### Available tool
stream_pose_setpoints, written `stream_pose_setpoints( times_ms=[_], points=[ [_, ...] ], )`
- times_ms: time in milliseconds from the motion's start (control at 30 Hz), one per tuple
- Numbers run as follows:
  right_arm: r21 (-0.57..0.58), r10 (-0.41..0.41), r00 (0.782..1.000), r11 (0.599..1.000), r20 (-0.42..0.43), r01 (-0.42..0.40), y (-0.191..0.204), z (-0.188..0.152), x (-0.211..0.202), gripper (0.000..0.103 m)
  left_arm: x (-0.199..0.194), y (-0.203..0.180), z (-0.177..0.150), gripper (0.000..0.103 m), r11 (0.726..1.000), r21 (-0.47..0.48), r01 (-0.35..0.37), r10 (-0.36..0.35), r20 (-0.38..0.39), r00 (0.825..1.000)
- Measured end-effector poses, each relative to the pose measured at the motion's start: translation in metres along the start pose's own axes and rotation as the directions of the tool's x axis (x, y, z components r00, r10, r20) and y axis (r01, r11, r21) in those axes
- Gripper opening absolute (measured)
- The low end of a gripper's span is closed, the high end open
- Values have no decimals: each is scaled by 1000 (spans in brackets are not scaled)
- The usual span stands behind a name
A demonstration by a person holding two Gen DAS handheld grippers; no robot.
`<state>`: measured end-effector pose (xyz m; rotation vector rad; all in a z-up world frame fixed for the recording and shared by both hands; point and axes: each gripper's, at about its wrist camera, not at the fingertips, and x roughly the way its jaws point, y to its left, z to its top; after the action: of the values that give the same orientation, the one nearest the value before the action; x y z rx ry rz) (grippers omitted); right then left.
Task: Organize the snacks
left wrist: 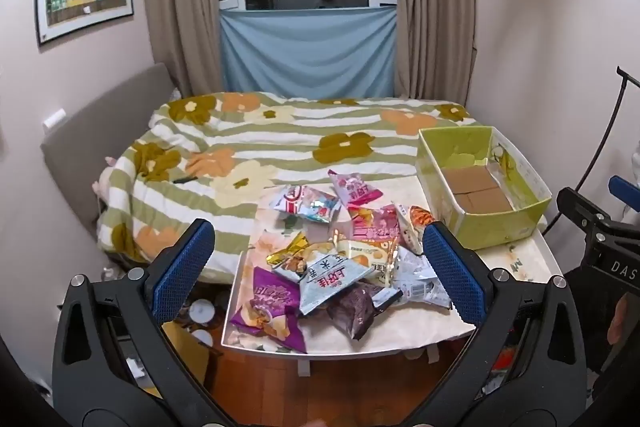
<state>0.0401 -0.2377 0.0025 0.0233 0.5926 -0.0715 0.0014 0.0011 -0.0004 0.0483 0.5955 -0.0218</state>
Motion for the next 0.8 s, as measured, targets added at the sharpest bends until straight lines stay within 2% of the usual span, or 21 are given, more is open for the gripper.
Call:
stream_pose_setpoints(
  times_ms=[67, 267, 367, 600, 800],
  points=[
    [-2, 3, 1000, 1000, -3, -3, 0, 0, 0, 103, 5, 5, 2, 103, 1000, -13, 15, -16, -20, 1000],
    [-4, -3, 1000, 1000, 0, 3, 0, 3, 1, 103, 5, -14, 2, 103, 999, 35, -24, 23, 31, 999],
    [-6, -5, 1000, 1000, 1, 5, -1, 2, 1, 103, 4, -7, 1, 103, 1000, 17, -26, 26, 50, 998],
    [-5, -4, 1000, 1000, -1, 4, 2, 5, 1, 103, 9, -4, 0, 103, 1000, -6, -3, 3, 39, 999],
    [-4, -4, 1000, 1000, -1, 4, -1, 6, 3, 103, 11, -5, 2, 103, 1000, -3, -20, 20, 37, 999]
  ],
)
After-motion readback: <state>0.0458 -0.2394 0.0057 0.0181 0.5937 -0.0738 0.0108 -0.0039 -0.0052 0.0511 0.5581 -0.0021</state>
